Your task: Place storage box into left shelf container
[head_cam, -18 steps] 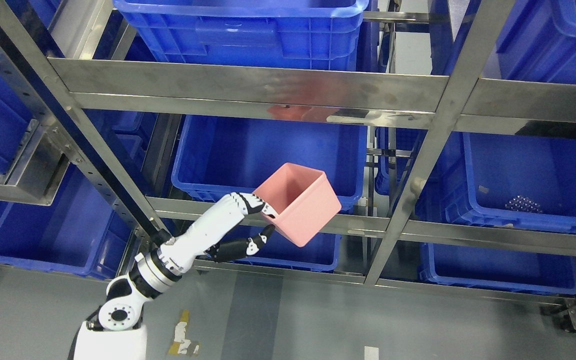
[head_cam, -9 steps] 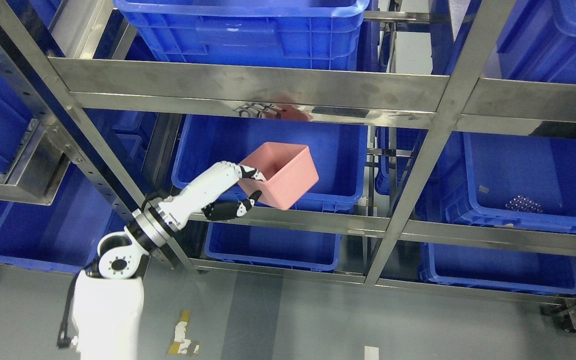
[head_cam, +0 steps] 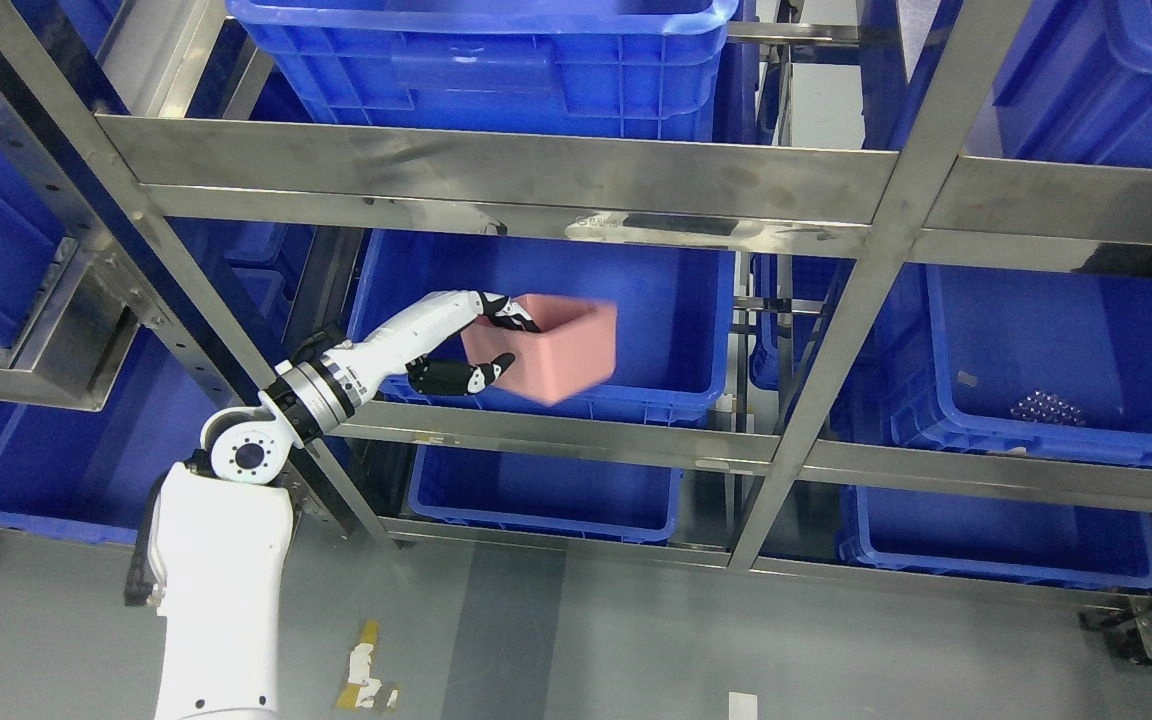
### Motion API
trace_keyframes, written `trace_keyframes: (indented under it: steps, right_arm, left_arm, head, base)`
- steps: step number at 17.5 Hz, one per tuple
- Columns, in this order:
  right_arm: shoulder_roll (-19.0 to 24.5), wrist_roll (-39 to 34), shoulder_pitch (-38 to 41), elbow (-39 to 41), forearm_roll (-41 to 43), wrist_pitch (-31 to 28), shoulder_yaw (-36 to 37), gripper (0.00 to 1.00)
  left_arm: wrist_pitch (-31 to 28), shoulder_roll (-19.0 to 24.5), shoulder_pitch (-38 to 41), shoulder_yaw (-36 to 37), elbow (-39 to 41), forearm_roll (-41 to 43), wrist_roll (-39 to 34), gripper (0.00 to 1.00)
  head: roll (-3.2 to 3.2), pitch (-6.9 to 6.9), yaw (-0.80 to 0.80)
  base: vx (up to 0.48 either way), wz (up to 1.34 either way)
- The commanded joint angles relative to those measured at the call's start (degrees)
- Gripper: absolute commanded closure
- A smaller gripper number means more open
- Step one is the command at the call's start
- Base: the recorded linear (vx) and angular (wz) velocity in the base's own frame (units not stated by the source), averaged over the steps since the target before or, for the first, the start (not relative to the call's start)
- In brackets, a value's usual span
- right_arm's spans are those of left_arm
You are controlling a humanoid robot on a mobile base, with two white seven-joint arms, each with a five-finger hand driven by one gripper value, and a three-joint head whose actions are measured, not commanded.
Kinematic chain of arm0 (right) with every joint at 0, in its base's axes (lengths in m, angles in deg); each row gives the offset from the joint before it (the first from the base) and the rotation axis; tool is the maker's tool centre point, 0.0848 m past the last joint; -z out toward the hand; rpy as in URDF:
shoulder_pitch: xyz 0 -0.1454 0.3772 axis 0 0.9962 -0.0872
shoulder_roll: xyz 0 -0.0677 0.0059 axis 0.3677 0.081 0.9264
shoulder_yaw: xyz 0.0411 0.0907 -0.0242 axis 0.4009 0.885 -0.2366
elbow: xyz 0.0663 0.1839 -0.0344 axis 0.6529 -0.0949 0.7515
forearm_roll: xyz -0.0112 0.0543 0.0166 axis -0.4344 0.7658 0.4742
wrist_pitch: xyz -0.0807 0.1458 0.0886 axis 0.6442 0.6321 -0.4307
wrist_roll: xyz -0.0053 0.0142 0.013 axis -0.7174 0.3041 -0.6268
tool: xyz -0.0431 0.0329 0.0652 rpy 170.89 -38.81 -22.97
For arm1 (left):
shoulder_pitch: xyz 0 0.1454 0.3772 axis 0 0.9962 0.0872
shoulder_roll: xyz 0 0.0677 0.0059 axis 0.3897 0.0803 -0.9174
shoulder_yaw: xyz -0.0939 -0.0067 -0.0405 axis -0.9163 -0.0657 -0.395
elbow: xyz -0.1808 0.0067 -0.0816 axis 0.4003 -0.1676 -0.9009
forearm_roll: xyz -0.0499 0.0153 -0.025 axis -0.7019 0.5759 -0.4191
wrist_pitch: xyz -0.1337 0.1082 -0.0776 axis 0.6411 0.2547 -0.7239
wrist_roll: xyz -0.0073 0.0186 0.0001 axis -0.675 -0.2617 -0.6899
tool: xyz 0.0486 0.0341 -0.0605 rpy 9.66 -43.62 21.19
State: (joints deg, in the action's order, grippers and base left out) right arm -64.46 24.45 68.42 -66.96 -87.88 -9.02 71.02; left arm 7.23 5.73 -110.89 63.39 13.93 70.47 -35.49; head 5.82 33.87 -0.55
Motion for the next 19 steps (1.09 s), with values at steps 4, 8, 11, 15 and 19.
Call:
trace_keyframes:
  steps: [4, 8, 11, 15, 19]
  right_arm:
    - [-1.0, 0.0, 0.4, 1.0, 0.2, 0.0, 0.0, 0.0]
    - [-1.0, 0.0, 0.4, 1.0, 0.2, 0.0, 0.0, 0.0]
    - [-1.0, 0.0, 0.4, 1.0, 0.2, 0.0, 0.0, 0.0]
    - [-1.0, 0.0, 0.4, 1.0, 0.2, 0.0, 0.0, 0.0]
    - [-1.0, 0.0, 0.4, 1.0, 0.2, 0.0, 0.0, 0.0]
  left_arm:
    - [0.0, 1.0, -1.7, 0.1, -6.4, -1.4, -5.3, 0.15]
    - [0.0, 1.0, 0.3, 7.0, -3.8, -12.1, -8.5, 0.1]
    - [0.0, 1.0, 8.5, 13.0, 1.0, -19.5, -8.5, 0.1]
    - [0.0, 1.0, 18.9, 14.4, 10.0, -28.1, -12.8, 0.01]
    - [-6.4, 1.0, 26.4, 17.0, 25.4, -37.0, -23.8, 0.0]
  head:
    - [0.0, 0.0, 0.0]
    - [0.0, 0.0, 0.0]
    - [0.0, 0.0, 0.0]
    - [0.0, 0.0, 0.0]
    - [0.0, 0.0, 0.0]
  base:
    - [0.0, 0.0]
    - [0.0, 0.0]
    - [0.0, 0.0]
    - [0.0, 0.0]
    - [0.0, 0.0]
